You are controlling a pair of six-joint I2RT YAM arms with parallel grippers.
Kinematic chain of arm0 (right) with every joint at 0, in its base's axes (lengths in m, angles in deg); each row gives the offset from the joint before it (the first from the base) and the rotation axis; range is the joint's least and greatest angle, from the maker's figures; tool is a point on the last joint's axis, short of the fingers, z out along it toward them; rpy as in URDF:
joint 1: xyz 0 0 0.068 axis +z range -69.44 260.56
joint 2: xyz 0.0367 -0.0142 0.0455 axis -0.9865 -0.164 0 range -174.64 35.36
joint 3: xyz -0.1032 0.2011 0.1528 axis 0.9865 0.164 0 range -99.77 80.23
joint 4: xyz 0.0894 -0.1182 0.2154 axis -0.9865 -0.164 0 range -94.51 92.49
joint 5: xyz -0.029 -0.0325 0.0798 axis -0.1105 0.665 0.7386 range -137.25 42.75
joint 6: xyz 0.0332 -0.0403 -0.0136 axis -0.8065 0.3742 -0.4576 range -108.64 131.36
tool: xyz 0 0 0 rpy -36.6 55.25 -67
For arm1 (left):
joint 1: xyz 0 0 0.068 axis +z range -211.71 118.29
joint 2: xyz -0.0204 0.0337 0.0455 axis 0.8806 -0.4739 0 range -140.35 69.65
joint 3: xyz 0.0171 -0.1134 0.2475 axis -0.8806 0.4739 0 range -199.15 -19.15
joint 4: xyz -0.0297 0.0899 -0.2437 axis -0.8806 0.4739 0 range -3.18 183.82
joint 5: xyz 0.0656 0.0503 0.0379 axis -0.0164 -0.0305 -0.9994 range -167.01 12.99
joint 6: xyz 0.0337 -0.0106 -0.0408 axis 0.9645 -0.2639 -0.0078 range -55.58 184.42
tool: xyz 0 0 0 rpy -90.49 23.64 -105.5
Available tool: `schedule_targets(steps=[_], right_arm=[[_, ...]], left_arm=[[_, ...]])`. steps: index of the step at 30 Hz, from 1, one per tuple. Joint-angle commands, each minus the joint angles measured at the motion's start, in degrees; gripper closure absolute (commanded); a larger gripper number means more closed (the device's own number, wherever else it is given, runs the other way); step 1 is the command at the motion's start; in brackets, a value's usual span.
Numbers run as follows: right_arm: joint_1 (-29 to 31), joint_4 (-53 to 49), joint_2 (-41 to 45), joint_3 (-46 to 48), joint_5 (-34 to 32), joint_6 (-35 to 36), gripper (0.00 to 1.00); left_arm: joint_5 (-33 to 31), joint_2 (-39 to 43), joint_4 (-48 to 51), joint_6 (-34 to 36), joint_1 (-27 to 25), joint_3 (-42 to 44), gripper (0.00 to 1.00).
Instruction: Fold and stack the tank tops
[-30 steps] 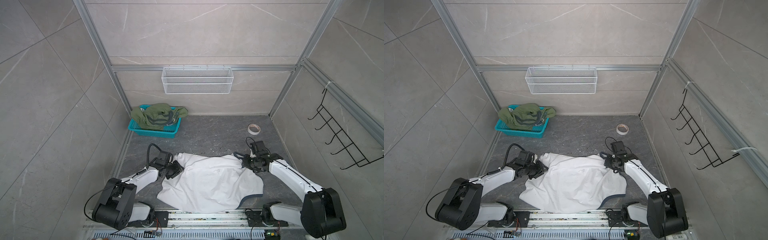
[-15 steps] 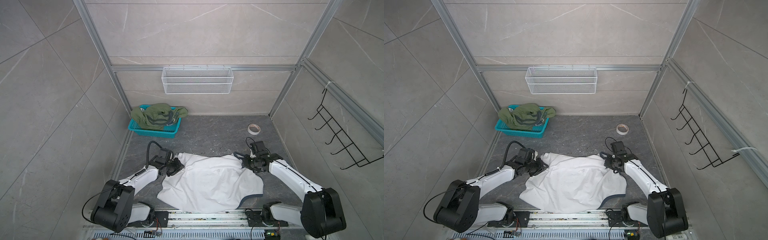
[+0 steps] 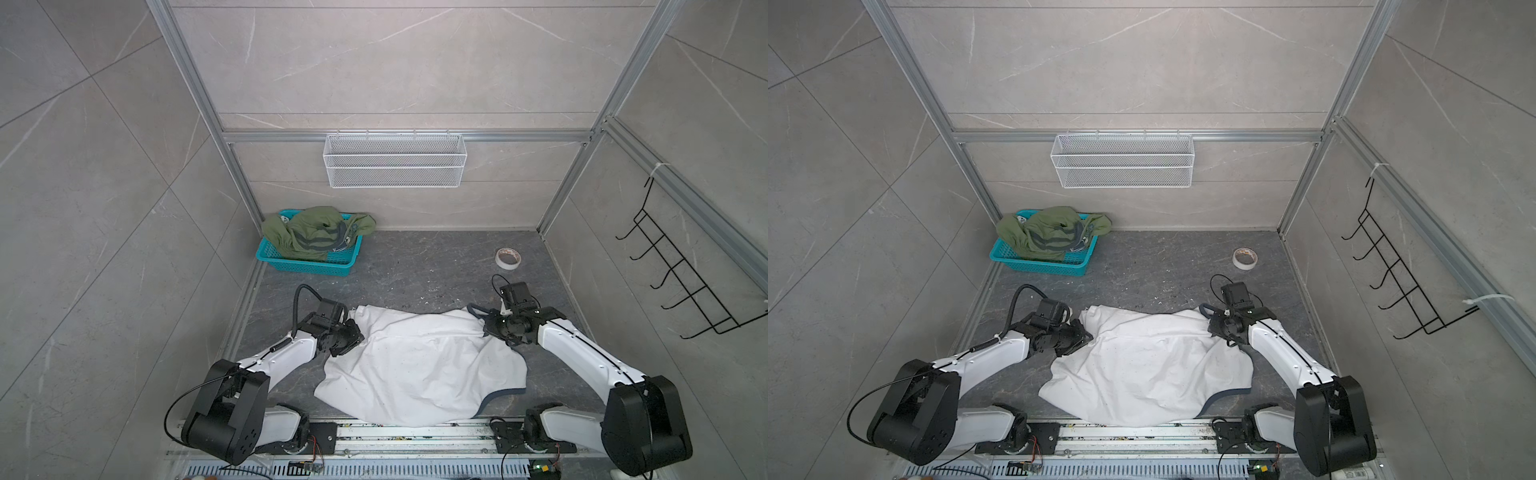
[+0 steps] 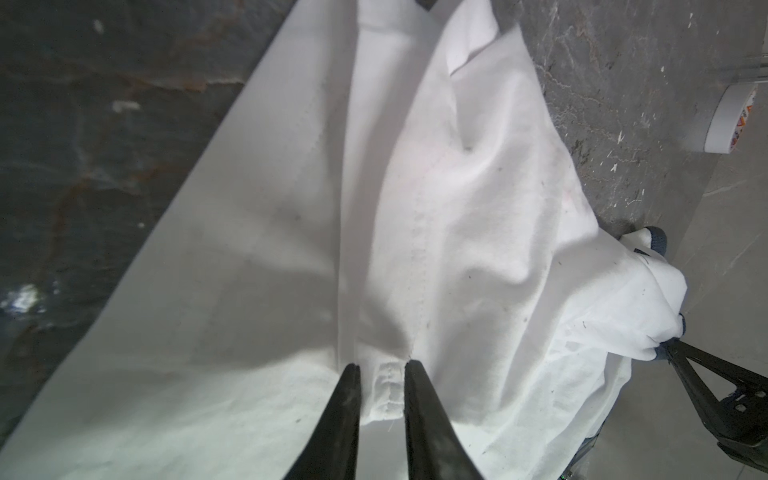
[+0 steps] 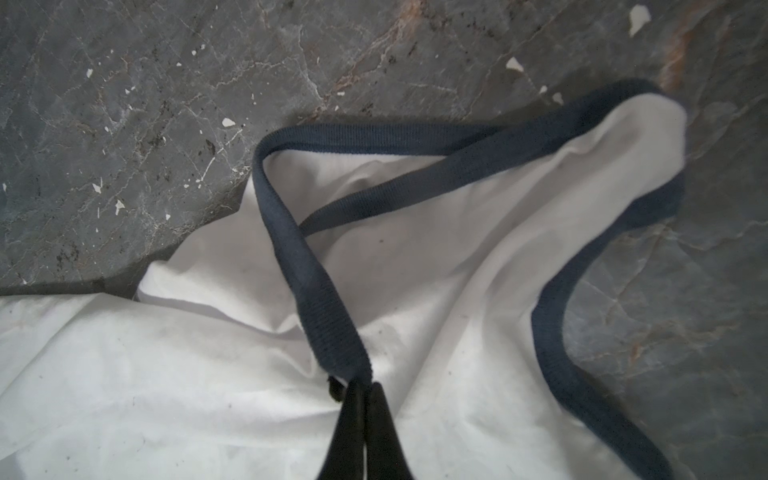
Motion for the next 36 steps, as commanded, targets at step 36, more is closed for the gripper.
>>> schedule_targets(steps=[36], right_arm=[[-0.3, -4.6, 2.8, -5.4, 0.3, -0.3, 1.0]], left_arm=[[-7.6, 10.7, 9.3, 1.3, -0.5, -6.8, 1.0]])
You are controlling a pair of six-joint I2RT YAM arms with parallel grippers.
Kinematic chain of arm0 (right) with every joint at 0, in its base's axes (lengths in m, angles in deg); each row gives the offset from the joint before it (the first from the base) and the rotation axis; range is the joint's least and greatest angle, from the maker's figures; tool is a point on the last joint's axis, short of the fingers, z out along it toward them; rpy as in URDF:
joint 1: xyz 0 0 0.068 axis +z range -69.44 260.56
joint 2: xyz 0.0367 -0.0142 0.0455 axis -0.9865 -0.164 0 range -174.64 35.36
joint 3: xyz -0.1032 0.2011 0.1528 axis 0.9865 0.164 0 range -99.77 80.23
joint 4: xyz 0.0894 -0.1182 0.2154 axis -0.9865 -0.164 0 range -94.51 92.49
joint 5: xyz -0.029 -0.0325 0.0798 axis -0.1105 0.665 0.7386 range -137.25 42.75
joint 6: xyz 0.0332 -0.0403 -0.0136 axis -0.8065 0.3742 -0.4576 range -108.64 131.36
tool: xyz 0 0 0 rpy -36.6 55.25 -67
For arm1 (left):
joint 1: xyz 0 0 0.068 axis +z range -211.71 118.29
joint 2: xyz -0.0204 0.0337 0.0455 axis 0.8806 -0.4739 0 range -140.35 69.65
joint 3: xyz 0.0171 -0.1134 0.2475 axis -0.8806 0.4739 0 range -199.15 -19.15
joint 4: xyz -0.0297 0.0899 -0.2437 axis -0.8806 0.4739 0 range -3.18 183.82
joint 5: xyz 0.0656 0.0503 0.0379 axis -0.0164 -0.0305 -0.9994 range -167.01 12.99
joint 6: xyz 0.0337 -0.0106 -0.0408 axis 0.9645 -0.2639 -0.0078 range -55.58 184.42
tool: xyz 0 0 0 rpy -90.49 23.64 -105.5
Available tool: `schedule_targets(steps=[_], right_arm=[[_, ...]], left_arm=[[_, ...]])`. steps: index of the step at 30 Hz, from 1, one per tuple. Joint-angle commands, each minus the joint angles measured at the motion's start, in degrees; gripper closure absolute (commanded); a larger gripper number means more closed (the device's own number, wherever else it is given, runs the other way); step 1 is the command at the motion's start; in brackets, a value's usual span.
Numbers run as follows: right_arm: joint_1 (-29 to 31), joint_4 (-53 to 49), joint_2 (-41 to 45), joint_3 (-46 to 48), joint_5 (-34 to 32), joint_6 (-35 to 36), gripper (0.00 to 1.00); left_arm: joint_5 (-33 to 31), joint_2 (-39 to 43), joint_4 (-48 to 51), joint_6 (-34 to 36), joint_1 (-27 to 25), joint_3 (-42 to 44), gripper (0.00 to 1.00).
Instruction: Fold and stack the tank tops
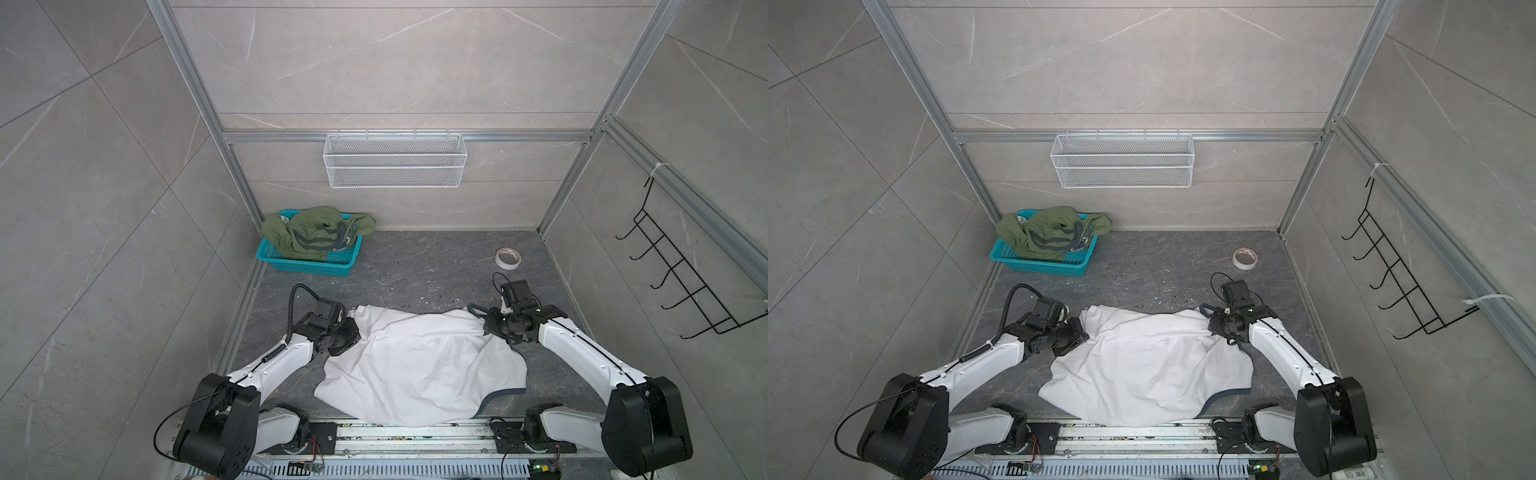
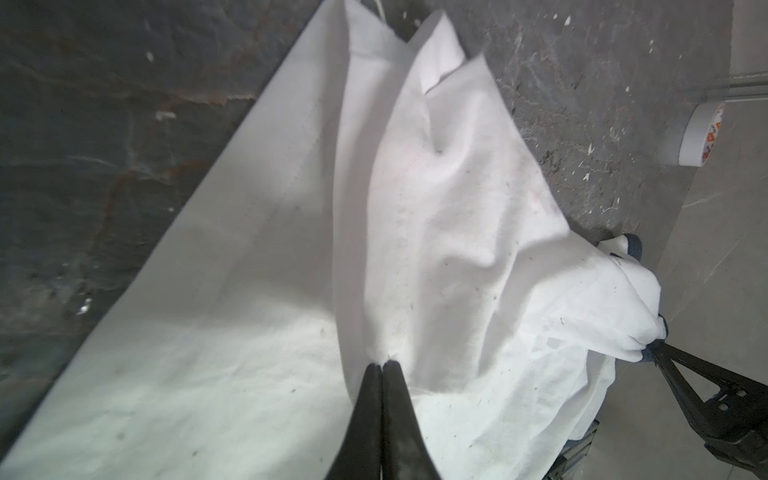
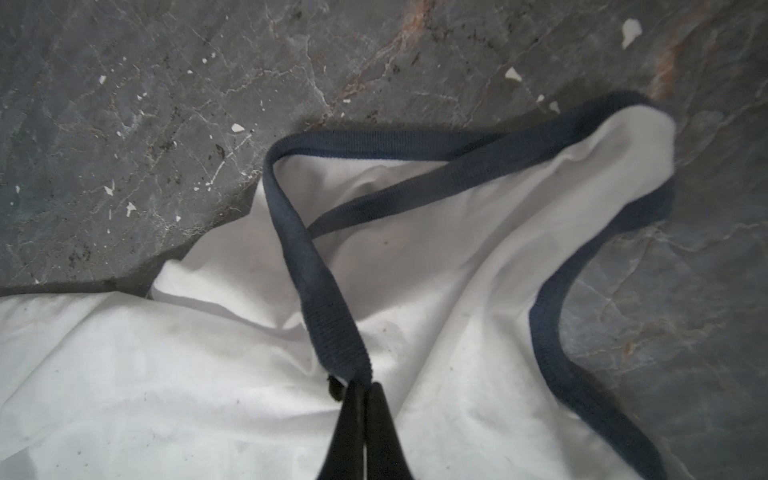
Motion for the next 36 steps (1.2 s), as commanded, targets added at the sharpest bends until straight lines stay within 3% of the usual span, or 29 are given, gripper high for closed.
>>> schedule_targets(steps=[1, 14, 18, 23, 30, 36], right_arm=[[-0.3, -3.2, 2.9, -4.1, 0.4, -0.2, 1.0], [-0.3, -13.7, 7.9, -27.8, 10.5, 6.8, 1.0], [-0.2, -16.0, 8.1, -36.8, 16.1, 8.7, 1.0], [-0.3, -19.7, 8.5, -45.9, 17.5, 9.5, 1.0], [-0.2, -19.0, 9.2, -43.8, 17.2, 9.2, 1.0], [-0.2, -16.6, 7.7, -39.5, 11.2, 9.2, 1.0]], left_arm=[[-6.2, 5.5, 5.5, 3.2, -0.2, -6.2, 1.0], [-28.1, 17.7, 16.9, 15.8, 0.2, -31.5, 1.0], [-31.7, 18.5, 17.5, 18.6, 0.2, -39.1, 1.0], [-34.0, 19.9, 18.1, 22.0, 0.2, -46.7, 1.0], [-34.9, 19.4, 19.9, 21.9, 0.2, -47.3, 1.0], [-34.8, 14.0, 21.6, 20.3, 0.2, -44.9, 1.0]])
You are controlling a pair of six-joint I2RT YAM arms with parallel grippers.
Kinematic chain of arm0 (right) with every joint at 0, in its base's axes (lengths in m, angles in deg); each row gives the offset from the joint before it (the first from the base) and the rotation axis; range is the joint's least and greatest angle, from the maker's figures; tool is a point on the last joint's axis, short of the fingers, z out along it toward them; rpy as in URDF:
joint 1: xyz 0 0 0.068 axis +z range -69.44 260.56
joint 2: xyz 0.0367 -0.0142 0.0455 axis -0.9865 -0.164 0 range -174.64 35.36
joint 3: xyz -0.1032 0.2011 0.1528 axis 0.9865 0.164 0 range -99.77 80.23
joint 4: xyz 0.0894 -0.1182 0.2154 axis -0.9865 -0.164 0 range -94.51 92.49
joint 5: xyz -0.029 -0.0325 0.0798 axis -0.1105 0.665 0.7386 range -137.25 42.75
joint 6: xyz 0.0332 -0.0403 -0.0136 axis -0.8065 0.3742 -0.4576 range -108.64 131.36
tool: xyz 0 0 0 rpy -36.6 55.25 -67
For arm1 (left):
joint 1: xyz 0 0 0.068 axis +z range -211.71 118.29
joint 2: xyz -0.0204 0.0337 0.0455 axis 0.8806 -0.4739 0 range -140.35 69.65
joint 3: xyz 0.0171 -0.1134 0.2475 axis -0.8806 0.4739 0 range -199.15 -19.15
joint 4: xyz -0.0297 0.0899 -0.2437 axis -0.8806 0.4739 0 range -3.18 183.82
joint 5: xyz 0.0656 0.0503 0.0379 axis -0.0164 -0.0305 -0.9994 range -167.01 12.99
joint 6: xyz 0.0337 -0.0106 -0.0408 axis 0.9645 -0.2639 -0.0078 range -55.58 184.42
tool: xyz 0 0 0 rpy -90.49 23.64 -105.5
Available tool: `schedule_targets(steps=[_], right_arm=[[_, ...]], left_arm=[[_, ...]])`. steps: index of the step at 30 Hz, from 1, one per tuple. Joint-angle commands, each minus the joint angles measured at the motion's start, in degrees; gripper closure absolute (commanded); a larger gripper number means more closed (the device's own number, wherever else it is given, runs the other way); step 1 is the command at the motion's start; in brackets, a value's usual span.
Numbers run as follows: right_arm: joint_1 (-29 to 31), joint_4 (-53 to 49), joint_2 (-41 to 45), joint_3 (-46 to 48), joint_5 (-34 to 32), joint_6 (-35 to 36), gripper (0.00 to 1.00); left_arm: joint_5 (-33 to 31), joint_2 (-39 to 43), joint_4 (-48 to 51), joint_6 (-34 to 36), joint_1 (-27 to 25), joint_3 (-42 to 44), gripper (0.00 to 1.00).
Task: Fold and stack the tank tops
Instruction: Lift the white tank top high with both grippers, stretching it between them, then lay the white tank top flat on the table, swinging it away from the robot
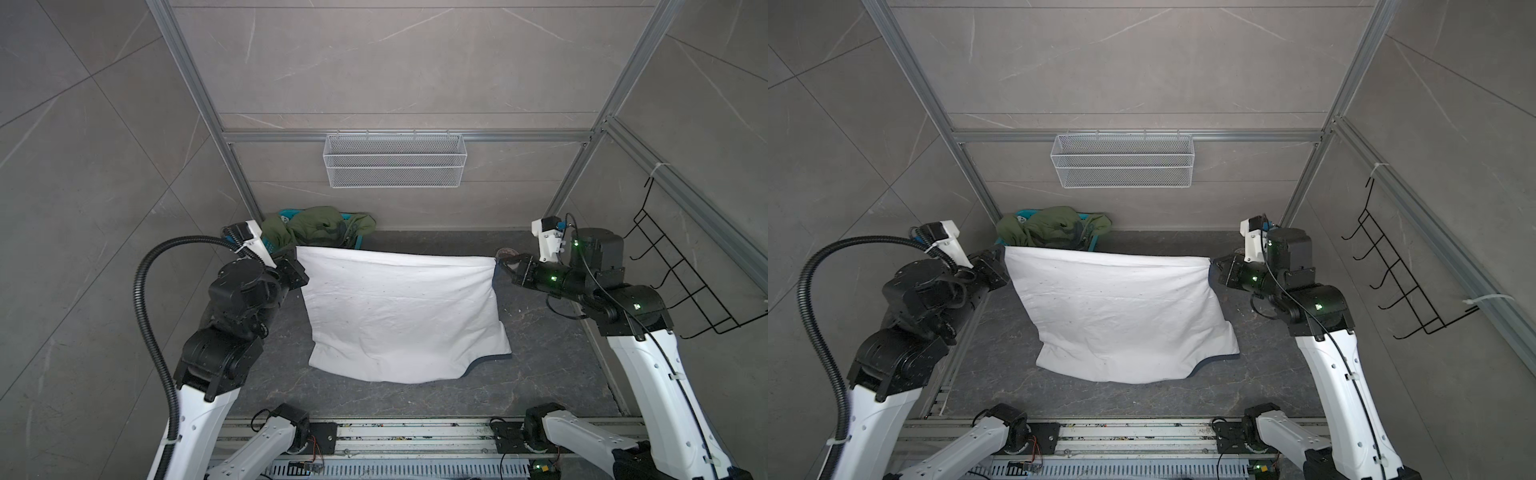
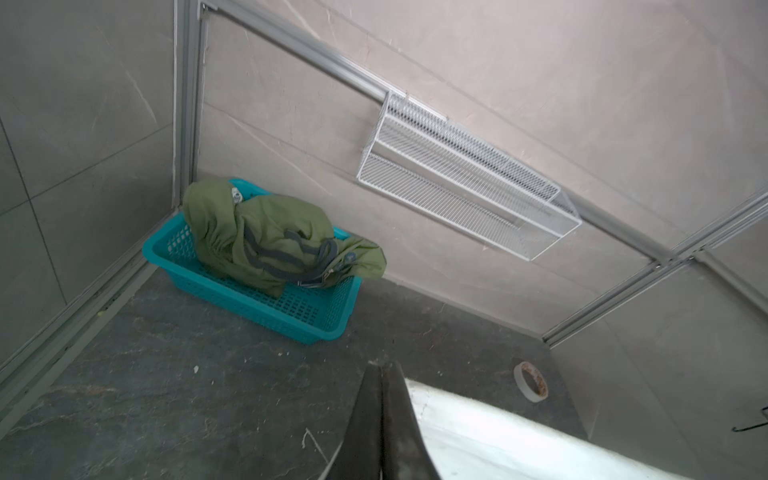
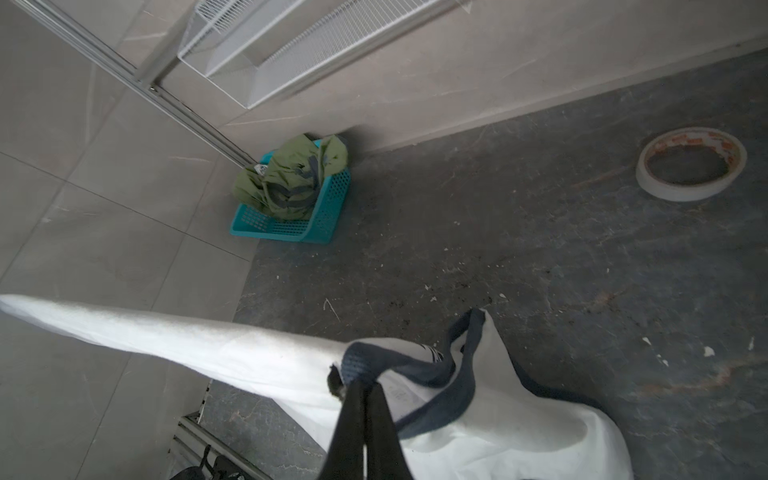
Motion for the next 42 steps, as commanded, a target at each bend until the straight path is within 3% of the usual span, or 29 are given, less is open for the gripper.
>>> schedule_targets(steps=[1, 7, 19, 26, 32, 36, 42], right_arm=[[-0.2, 1.0, -0.7, 0.9, -3.8, 1.1, 1.0], [-0.2, 0.5, 1.1, -4.2, -0.5, 2.3, 1.0], [-0.2, -3.8, 9.2, -18.5, 10.1, 1.8, 1.0], [-0.3, -7.9, 10.0, -27.4, 12.7, 0.1, 1.0], [-0.3, -6.6, 9.9, -24.9, 11.8, -0.6, 1.0], [-0.2, -2.3, 9.2, -15.5, 9.6, -0.6, 1.0], [-0.1, 8.5, 4.4, 2.3, 9.7, -1.7, 1.0]], left_arm=[[-2.1, -2.8, 1.1, 0.3, 0.2, 0.7, 1.0], [0.3, 2.7, -1.5, 2.8, 0.2, -1.4, 1.0], [14.0, 14.0, -0.9, 3.2, 0.1, -9.2, 1.0], [19.6, 17.4, 1.0, 1.7, 0.2, -15.8, 1.0], [16.3, 15.8, 3.3, 1.9, 0.2, -13.7, 1.0], [11.7, 11.8, 3.5, 0.3, 0.2, -7.5, 1.0], [-1.4, 2.0, 3.3, -0.4, 0.2, 1.6, 1.0]])
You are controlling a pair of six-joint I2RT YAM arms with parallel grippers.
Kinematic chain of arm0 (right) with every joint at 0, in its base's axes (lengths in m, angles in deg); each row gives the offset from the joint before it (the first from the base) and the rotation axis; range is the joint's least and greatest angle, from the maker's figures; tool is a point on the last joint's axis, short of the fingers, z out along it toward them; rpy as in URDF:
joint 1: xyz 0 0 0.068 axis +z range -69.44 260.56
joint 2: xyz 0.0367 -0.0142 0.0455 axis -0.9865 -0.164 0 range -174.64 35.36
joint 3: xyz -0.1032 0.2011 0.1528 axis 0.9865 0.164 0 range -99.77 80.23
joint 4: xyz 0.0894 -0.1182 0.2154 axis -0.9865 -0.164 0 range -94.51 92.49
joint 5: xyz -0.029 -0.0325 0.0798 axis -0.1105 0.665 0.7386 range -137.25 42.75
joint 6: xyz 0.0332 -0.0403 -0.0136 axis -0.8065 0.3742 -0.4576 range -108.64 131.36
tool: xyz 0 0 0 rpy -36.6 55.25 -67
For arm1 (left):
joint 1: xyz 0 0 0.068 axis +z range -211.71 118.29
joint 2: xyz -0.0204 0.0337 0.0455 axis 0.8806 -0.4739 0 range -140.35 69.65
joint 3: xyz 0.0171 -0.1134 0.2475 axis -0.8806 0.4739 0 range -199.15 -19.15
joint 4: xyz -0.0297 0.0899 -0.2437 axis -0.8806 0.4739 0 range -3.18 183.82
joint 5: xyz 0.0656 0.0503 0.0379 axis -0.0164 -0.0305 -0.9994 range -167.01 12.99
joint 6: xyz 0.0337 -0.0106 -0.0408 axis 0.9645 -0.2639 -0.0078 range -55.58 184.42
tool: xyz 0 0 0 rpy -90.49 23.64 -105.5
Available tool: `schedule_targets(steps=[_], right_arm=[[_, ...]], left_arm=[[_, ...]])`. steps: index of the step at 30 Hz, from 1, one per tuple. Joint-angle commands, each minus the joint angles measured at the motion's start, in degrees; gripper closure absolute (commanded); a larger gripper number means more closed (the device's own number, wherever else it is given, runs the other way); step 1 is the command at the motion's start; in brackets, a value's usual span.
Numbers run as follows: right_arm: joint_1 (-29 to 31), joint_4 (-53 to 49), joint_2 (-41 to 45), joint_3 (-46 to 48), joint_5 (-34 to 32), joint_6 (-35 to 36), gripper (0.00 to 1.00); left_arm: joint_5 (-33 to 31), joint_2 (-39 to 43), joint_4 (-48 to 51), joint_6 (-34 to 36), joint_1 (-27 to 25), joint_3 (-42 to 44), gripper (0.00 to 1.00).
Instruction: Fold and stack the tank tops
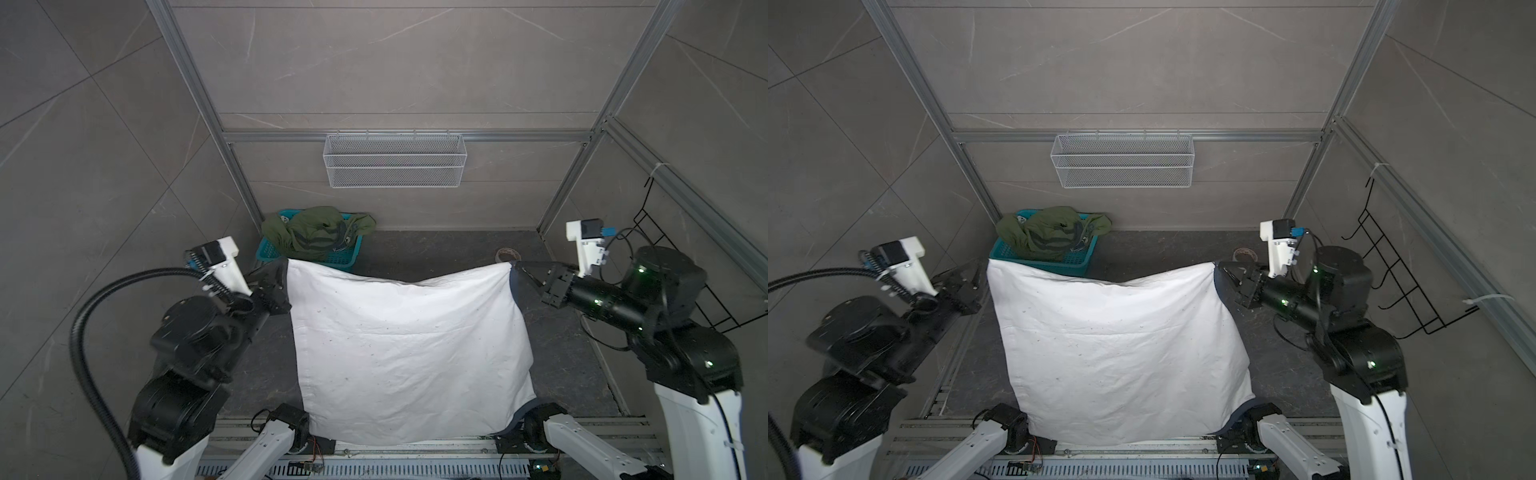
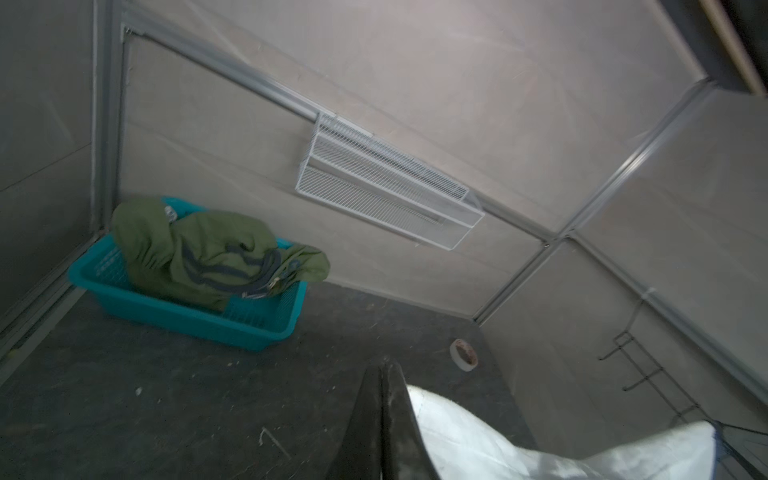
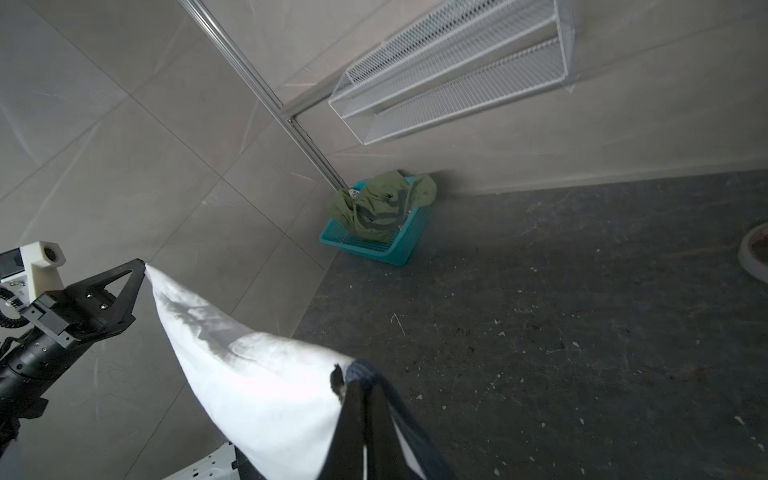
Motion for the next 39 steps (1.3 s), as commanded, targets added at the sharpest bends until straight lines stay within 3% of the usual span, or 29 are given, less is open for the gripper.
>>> schedule_targets(steps=[1, 7, 16, 17, 18, 20, 21, 23, 24, 26, 28, 32, 36, 39], right_arm=[[-0.1, 9.1, -4.2, 8.2, -1.1, -1.5, 1.0], [0.7, 20.2, -15.8, 20.4, -5.3, -1.8, 1.0], [1.0, 26.0, -34.0, 18.9, -12.0, -1.7, 1.0], [1.0, 25.6, -35.3, 18.1, -12.8, -1.7, 0.98], [1.1, 25.3, -36.5, 17.2, -13.3, -1.5, 0.83], [1.0, 24.5, -37.2, 16.1, -14.0, -1.5, 0.59], [1.0, 23.7, -37.0, 15.5, -14.9, -1.4, 0.5], [0.8, 20.9, -35.6, 14.9, -18.8, -1.4, 0.38], [0.6, 19.4, -34.5, 14.9, -21.5, -1.3, 0.3], [-0.4, 16.2, -32.0, 15.4, -24.9, -1.2, 0.25], [-2.0, 13.7, -29.4, 17.1, -25.7, -1.4, 0.24], [-4.9, 9.5, -24.0, 23.5, -24.1, -3.1, 0.24], [-5.8, 8.5, -18.4, 31.3, -21.8, -5.3, 0.24], [-5.9, 9.2, -15.7, 36.1, -20.7, -7.0, 0.24]], left_arm=[[-10.5, -6.6, -1.0, -0.5, 0.2, 4.6, 1.0], [-14.7, -21.4, -9.0, -0.4, 0.6, 12.1, 1.0], [-11.8, -42.7, -11.6, -2.7, 5.5, 8.2, 1.0], [-11.7, -44.7, -10.5, -3.3, 6.1, 6.9, 1.0], [-11.4, -46.4, -9.5, -3.6, 6.6, 5.6, 0.99], [-11.5, -48.1, -6.9, -3.9, 7.2, 3.1, 0.8], [-11.7, -48.5, -5.7, -4.0, 7.2, 2.3, 0.66], [-11.8, -47.7, -3.9, -4.3, 7.2, 1.3, 0.46], [-11.8, -46.6, -3.0, -4.4, 7.2, 1.4, 0.4], [-11.6, -43.8, -1.9, -4.2, 6.9, 1.8, 0.32], [-10.3, -40.8, -1.0, -3.8, 6.6, 2.7, 0.28], [0.5, -37.2, -2.3, -1.9, 4.8, 6.5, 0.27], [6.1, -38.9, -8.3, -2.2, -0.2, 12.3, 0.26], [11.9, -43.3, -14.6, -4.4, -1.1, 15.7, 0.26]])
